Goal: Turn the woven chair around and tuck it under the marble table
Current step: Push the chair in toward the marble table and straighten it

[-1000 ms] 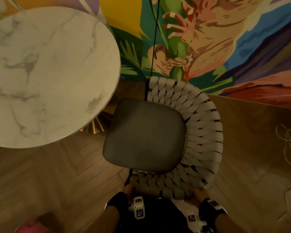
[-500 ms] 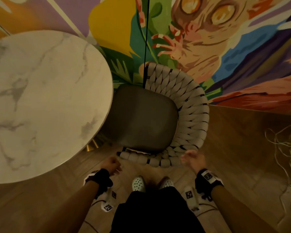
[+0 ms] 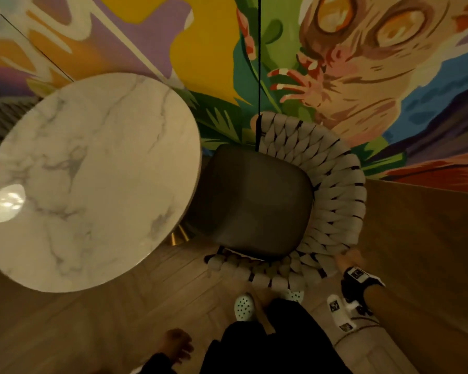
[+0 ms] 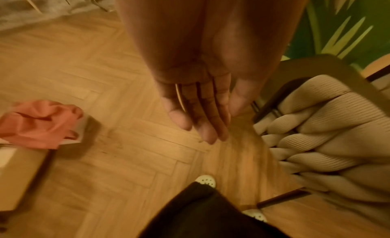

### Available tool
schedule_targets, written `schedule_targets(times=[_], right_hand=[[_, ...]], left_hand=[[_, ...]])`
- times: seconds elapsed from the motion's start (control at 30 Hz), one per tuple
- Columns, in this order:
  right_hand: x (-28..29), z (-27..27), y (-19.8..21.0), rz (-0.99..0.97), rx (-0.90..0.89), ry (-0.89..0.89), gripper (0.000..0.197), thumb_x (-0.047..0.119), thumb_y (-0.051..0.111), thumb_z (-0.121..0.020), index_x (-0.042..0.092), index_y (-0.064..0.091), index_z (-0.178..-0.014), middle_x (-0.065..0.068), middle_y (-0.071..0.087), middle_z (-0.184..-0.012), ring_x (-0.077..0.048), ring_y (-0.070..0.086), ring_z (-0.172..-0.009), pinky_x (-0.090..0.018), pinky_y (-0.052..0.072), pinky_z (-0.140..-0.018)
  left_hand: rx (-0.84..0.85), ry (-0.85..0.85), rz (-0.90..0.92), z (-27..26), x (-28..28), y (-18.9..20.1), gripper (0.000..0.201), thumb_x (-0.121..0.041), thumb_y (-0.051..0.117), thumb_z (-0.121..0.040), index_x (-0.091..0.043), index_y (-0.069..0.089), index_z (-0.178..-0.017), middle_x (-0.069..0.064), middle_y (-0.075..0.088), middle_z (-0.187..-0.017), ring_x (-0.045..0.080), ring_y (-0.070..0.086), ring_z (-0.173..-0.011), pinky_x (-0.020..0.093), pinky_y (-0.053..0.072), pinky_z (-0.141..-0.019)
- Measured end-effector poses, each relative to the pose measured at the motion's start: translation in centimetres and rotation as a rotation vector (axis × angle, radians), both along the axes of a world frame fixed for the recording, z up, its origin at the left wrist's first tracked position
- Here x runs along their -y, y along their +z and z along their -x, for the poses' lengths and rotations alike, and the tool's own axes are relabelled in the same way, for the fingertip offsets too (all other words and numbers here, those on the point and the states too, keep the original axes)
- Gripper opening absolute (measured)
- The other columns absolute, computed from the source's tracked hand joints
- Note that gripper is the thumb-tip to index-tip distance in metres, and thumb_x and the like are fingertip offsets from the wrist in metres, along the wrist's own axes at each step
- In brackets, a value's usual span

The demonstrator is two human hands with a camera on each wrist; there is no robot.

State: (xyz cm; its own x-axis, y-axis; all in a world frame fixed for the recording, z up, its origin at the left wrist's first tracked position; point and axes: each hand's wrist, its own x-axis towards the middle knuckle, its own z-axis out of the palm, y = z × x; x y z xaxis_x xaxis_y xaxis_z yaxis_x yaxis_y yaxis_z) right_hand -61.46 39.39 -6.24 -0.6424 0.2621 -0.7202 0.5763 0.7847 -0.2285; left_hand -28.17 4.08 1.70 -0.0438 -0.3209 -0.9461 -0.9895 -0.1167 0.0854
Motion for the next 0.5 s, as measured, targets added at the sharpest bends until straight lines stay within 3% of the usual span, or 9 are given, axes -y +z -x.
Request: schedule_targets(times=[0.13,0.2,0.27,0.33,0.4,0.5], right_hand=[[0.1,4.0,1.6,0.021,-0.059,0.085,0.037,0.032,0.049,-0.092,0.002,0.058,-0.111,-0.027,0.060,-0.118,-0.039,0.059,-0.097,-0.047,0.053,-0.087],[1.0,6.5,3.9,-0.025,-0.128,0.149,0.041,0.021,0.055,-0.089,0.004,0.049,-0.126,-0.029,0.047,-0.134,-0.042,0.052,-0.112,-0.052,0.047,-0.097],[3.2,8.9,6.7,0.043,-0.303,0.217,0.064,0.012,0.062,-0.082,0.014,0.034,-0.140,-0.024,0.032,-0.146,-0.043,0.038,-0.128,-0.053,0.039,-0.106],[7.7,10.1,9.3,0.248,-0.434,0.273,0.058,0.009,0.063,-0.080,0.015,0.044,-0.134,-0.020,0.043,-0.139,-0.039,0.045,-0.124,-0.046,0.042,-0.103],[12.9,8.8,10.9,0.420,-0.395,0.408,0.040,0.009,0.063,-0.080,0.014,0.058,-0.119,-0.014,0.059,-0.125,-0.032,0.056,-0.115,-0.039,0.046,-0.097],[18.7,2.8,9.3,0.407,-0.106,0.692,0.033,0.015,0.065,-0.079,0.011,0.063,-0.112,-0.011,0.065,-0.120,-0.029,0.060,-0.112,-0.035,0.048,-0.096]], left_hand=[[-0.006,0.057,0.044,-0.3,-0.2,1.3,0.027,-0.002,0.057,-0.090,0.002,0.060,-0.063,0.011,0.061,-0.038,0.019,0.055,-0.028,0.022,0.045,-0.037],[0.009,0.041,0.050,0.7,0.3,1.3,0.026,-0.006,0.053,-0.093,-0.001,0.059,-0.068,0.006,0.063,-0.039,0.016,0.055,-0.029,0.020,0.041,-0.039],[-0.027,0.040,0.049,2.5,0.4,1.9,0.024,-0.008,0.050,-0.095,-0.003,0.059,-0.073,0.007,0.065,-0.049,0.016,0.057,-0.034,0.020,0.039,-0.043],[-0.125,0.057,0.049,4.5,0.2,2.6,0.021,-0.008,0.049,-0.095,-0.003,0.060,-0.078,0.011,0.065,-0.063,0.019,0.058,-0.046,0.023,0.041,-0.048],[-0.221,0.086,0.061,6.0,0.0,3.2,0.018,-0.009,0.049,-0.096,-0.004,0.061,-0.082,0.012,0.066,-0.071,0.022,0.060,-0.057,0.025,0.043,-0.054],[-0.304,0.040,0.039,6.6,-0.1,3.8,0.019,-0.009,0.049,-0.096,-0.006,0.063,-0.084,0.012,0.067,-0.075,0.023,0.061,-0.062,0.027,0.045,-0.057]])
